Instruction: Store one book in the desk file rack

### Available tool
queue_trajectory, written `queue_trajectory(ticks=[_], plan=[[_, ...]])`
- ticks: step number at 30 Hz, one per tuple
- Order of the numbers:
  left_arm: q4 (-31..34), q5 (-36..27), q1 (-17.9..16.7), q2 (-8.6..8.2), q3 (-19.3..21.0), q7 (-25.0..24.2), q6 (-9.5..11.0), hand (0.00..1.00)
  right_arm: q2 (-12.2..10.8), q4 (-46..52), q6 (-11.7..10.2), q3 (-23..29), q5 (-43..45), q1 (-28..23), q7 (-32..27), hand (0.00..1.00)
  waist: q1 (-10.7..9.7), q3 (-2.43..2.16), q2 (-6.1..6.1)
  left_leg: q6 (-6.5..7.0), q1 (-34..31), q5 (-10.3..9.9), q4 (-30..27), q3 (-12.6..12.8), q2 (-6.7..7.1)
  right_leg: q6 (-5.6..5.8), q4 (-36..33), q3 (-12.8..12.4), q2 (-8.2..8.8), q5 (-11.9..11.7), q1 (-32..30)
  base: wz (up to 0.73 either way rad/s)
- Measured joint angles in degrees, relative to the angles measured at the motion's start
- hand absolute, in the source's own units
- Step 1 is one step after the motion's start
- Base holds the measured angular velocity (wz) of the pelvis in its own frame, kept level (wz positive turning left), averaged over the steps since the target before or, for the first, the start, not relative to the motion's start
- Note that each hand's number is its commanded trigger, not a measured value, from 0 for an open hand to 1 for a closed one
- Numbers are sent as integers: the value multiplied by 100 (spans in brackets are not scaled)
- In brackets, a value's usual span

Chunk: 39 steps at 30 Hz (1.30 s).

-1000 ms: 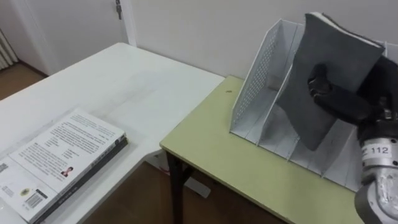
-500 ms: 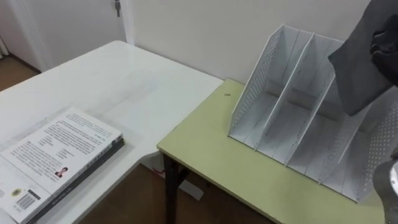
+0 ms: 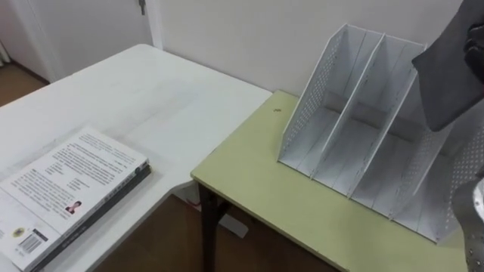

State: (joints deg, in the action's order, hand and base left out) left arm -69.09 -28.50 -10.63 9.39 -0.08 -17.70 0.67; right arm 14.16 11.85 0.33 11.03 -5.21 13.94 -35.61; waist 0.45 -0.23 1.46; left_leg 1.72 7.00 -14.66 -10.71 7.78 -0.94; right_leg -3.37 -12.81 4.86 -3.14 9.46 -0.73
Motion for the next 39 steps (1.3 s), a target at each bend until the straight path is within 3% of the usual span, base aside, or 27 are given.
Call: queue_trajectory(ticks=[18,24,39], plan=[[69,12,-2,26,-13,68,-32,0,2,-484,50,17,8,70,-27,100,24,13,61,0,30,0,10,10,-4,-7,17,-6,1,-10,28,0],[70,151,47,35,-12,85,-35,0,212,-709,41,22,35,105,-129,100,76,8,64,0,-9,0,-1,5,-1,-5,5,-4,5,-14,-6,0],[112,222,104,51,-26,246,-162,0,218,-1329,84,146,30,213,-507,100,55,25,94,-4,-49,2,0,-39,-9,-8,-5,57,6,-28,22,1]])
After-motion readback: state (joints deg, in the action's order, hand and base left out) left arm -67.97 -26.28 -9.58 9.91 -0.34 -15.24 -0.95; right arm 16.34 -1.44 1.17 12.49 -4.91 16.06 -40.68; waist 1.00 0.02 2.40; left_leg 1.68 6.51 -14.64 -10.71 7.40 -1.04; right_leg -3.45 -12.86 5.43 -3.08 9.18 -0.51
